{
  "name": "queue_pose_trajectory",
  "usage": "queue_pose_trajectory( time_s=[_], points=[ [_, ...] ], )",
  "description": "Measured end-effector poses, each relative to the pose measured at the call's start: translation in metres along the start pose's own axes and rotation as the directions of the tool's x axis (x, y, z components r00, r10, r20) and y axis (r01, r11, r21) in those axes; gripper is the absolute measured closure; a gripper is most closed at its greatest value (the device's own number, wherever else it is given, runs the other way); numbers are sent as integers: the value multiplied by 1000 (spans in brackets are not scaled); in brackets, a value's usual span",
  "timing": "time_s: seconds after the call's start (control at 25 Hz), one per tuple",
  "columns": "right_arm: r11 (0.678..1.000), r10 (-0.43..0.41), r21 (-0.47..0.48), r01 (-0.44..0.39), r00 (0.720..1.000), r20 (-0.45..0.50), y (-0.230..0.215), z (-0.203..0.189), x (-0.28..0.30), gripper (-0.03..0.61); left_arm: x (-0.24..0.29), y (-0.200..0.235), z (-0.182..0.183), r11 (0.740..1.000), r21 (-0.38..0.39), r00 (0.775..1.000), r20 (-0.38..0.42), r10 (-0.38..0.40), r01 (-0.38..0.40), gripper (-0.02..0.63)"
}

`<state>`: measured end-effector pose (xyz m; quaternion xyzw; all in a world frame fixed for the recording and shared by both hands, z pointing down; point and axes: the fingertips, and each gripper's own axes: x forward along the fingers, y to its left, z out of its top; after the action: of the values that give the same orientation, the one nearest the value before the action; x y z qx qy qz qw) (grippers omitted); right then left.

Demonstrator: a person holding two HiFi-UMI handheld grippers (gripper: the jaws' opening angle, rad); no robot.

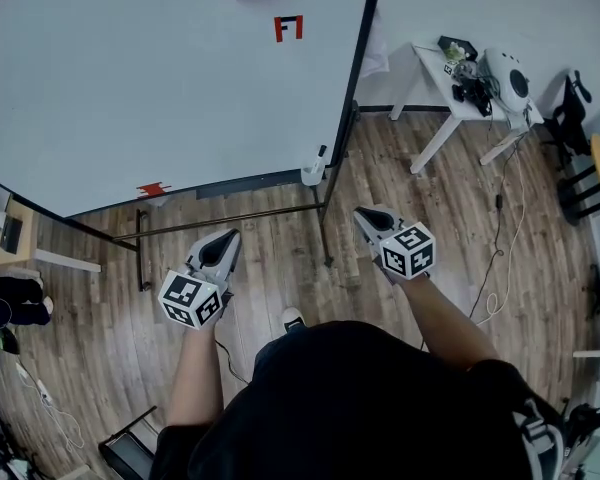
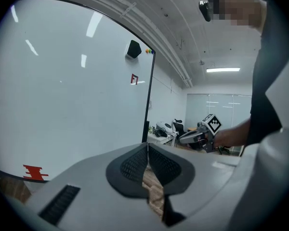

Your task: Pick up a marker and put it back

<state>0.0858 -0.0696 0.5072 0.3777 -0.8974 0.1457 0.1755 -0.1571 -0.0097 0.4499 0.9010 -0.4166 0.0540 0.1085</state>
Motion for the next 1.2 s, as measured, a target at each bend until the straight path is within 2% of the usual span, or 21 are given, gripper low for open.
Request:
queue_pose_trajectory(
  time_s=[0.36,0.72,1.2],
  points=[
    [999,-49,13,49,999,20,0,27,32,569,10,44,13,998,17,998,4,-56,56,600],
    [995,-86,43,85,996,12,0,34,61,569,19,74,13,995,14,995,6,-104,104,600],
    [992,-108,68,108,994,6,-9,33,72,557,25,80,14,992,18,992,0,-123,123,600]
  ],
)
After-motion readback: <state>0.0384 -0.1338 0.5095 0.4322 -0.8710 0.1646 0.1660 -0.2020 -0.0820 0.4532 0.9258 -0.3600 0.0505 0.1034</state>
